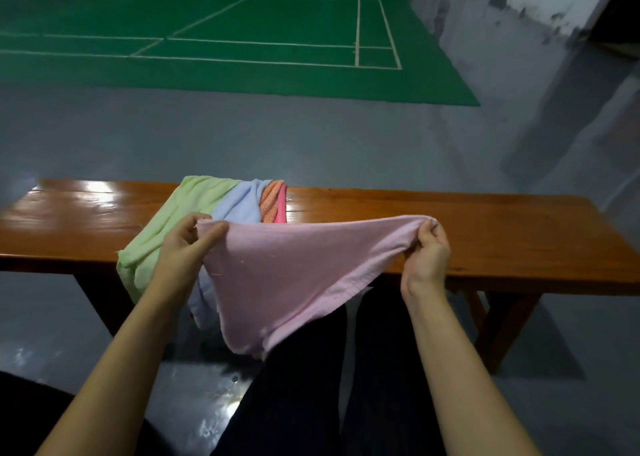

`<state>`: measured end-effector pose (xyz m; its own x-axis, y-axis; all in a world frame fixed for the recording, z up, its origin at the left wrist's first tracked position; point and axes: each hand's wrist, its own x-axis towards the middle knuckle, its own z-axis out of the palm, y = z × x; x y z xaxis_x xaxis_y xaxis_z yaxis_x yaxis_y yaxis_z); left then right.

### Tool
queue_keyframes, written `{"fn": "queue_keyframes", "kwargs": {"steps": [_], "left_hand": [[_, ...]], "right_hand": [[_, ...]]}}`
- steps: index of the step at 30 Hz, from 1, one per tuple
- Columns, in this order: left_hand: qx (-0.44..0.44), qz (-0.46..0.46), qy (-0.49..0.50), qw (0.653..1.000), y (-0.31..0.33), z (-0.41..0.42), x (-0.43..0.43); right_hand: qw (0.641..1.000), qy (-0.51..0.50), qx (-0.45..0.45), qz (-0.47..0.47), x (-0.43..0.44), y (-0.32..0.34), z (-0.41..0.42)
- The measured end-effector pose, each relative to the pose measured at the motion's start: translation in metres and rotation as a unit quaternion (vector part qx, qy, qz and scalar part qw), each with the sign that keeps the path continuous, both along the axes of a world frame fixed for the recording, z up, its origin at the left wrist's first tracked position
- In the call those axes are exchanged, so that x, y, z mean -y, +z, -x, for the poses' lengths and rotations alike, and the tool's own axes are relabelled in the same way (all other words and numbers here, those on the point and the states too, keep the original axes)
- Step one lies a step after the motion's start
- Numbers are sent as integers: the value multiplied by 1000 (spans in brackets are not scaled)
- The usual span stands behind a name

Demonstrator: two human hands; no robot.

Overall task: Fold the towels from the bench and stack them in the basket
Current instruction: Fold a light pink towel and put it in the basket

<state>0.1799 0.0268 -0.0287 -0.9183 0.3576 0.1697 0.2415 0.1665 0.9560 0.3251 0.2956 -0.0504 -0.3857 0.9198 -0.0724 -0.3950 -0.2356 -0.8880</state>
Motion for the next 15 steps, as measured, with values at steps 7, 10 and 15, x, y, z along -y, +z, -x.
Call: {"fn": "queue_keyframes", "kwargs": {"steps": [7, 10, 15], "left_hand": [[-181, 42, 134, 973, 70, 27, -15], [-204, 44, 154, 966, 96, 25, -16], [-238, -30, 149, 959, 136, 11, -13]], "right_hand": [[990, -31, 0, -140, -16, 95, 29], [986, -8, 8, -169, -16, 126, 28], [974, 16, -19, -225, -20, 155, 11]]}}
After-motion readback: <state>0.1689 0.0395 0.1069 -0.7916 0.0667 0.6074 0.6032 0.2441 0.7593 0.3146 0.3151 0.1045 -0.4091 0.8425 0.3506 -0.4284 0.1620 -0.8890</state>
